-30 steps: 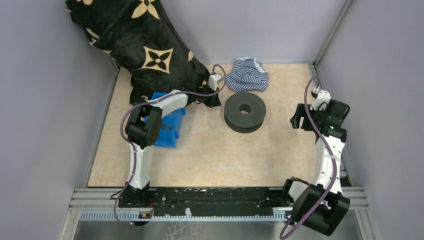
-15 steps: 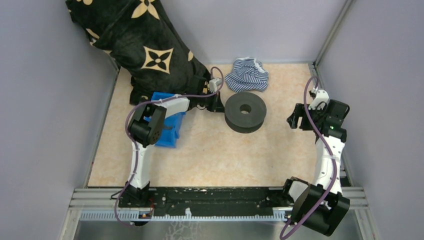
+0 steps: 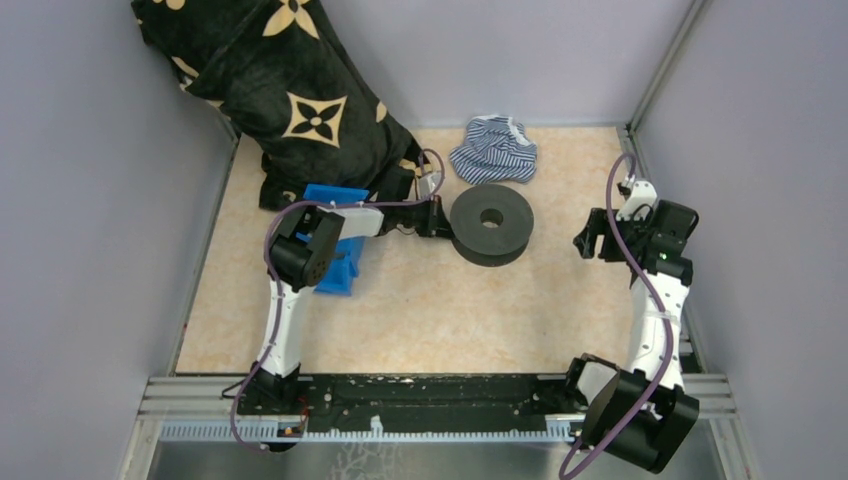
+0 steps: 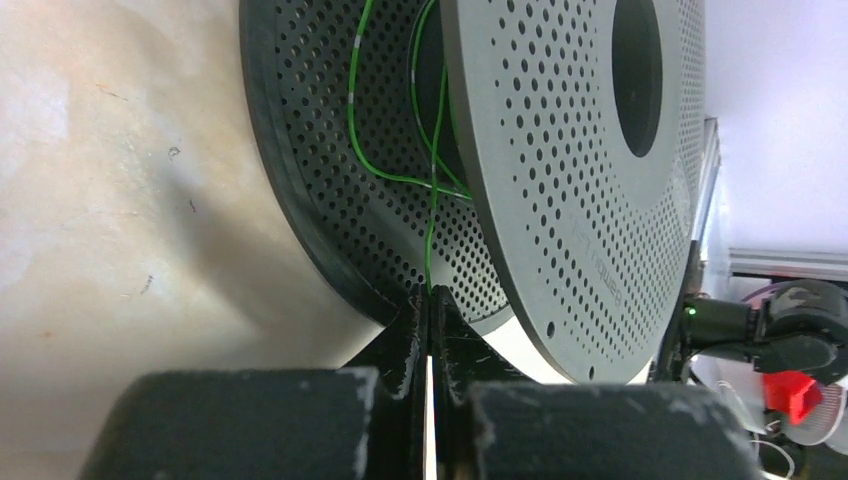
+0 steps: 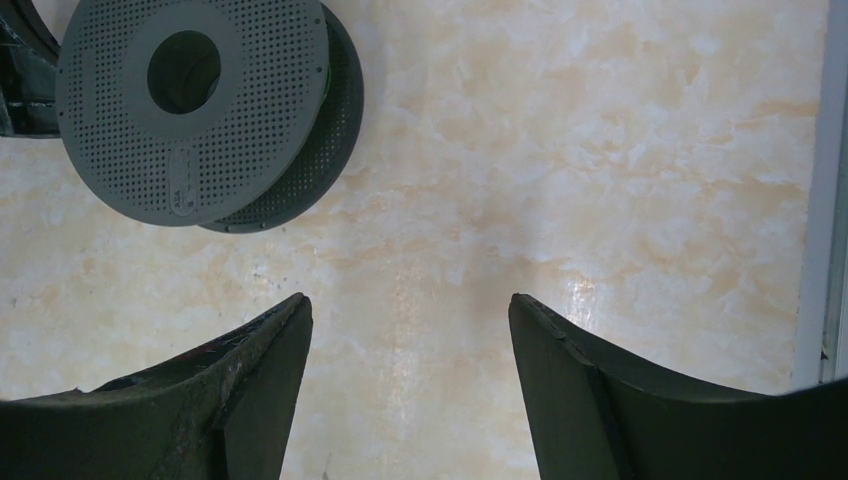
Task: Wrap the cables
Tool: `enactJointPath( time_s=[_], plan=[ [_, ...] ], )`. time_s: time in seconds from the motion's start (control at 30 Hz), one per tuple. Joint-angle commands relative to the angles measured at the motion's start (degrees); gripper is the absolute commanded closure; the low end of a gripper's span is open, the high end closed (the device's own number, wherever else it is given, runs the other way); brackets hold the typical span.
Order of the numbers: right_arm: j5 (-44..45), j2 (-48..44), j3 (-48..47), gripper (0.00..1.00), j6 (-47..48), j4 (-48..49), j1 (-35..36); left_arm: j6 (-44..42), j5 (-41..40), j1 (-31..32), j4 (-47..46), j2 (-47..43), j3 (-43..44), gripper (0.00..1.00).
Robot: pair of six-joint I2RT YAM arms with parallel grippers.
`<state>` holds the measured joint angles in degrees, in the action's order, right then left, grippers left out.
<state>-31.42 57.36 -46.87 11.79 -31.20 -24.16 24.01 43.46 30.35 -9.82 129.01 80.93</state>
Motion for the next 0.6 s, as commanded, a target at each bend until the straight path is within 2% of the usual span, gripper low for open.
enactJointPath(
  time_s=[0.0,0.37,0.57],
  plan=[
    [-1.1,-1.1,0.2,0.28,0.9,2.1,0.1,6.9,2.6,0.5,-7.7,1.0,-2.0,1.0],
    [-0.7,-0.9,0.3,0.28,0.8,2.2,0.0,17.5,4.0,1.9,-15.6,3.6,-3.3,1.0],
    [-0.7,-0.6,0.3,0.28,0.9,2.1,0.0,24.8,4.4,2.4,-23.0,4.4,-5.8,1.0]
  ],
)
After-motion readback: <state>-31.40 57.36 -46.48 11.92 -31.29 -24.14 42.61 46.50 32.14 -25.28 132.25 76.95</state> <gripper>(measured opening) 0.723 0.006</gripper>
